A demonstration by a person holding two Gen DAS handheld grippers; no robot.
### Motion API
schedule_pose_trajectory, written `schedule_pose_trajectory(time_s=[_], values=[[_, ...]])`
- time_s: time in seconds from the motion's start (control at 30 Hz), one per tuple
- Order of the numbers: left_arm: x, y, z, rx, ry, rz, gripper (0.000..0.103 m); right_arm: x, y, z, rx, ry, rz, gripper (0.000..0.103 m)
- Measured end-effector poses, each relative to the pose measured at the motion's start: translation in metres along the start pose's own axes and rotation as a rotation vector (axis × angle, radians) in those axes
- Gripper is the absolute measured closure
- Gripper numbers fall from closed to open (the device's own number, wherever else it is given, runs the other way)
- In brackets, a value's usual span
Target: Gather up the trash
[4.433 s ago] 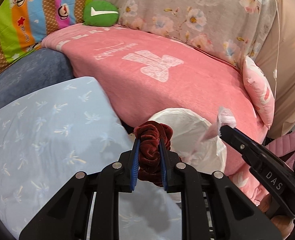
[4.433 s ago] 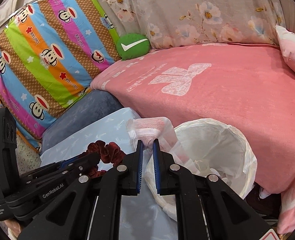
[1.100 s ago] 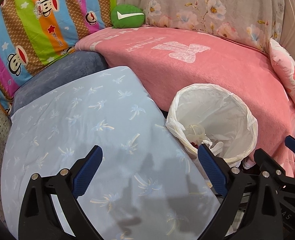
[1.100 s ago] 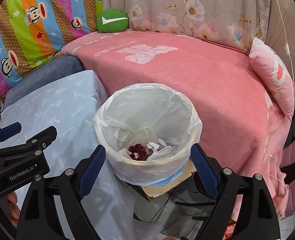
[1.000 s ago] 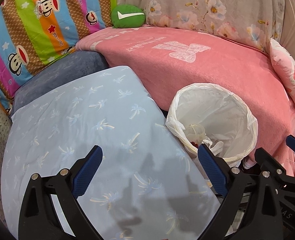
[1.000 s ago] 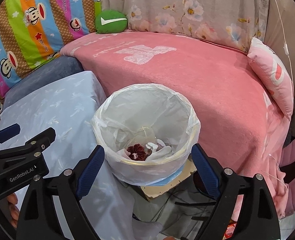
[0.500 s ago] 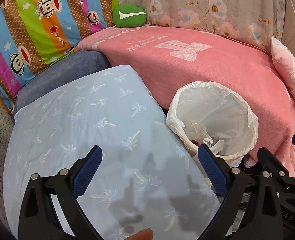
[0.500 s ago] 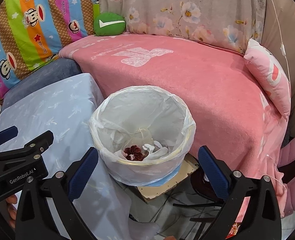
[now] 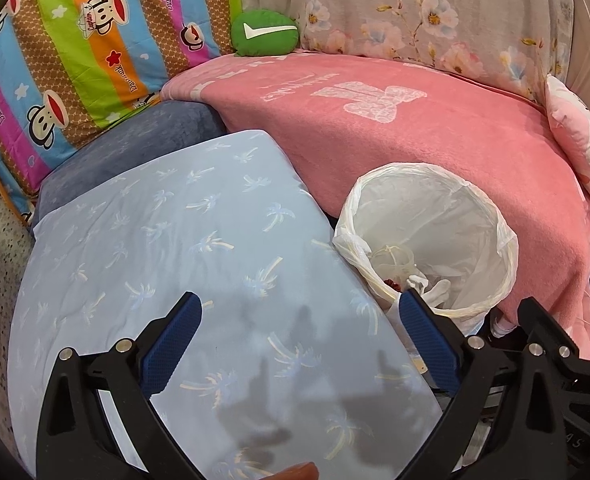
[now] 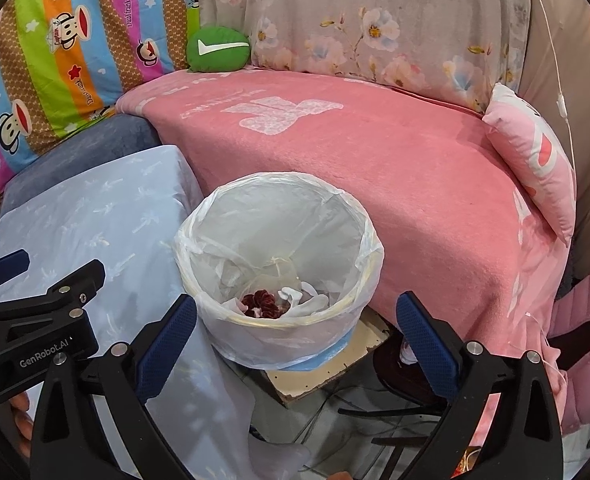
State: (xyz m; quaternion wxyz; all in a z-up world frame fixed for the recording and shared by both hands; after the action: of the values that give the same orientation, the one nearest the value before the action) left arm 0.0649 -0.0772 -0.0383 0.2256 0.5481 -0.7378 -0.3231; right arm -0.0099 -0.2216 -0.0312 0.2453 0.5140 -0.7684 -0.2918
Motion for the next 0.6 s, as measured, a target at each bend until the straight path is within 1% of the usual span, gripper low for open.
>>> schedule_pose_trajectory(time_s=[0.6], values=[[-0.0027, -0.0022, 0.0034, -0.014, 0.026, -0.031, 0.007, 0.0052, -0.0043, 0.0022, -0.017, 0.006, 0.012, 0.006]])
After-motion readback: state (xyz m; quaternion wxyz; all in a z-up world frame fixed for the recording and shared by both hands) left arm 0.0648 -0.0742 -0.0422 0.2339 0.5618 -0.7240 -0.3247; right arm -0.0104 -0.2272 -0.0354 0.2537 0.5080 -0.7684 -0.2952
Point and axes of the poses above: each gripper's, at about its wrist camera, not at the fingertips, and y roughly against the way its jaws point, x to its right, z to its underside, the point moved 6 cm from there along -y, roughly the way its jaws point, and after that the axes turned 3 degrees about z, right-handed, at the moved point
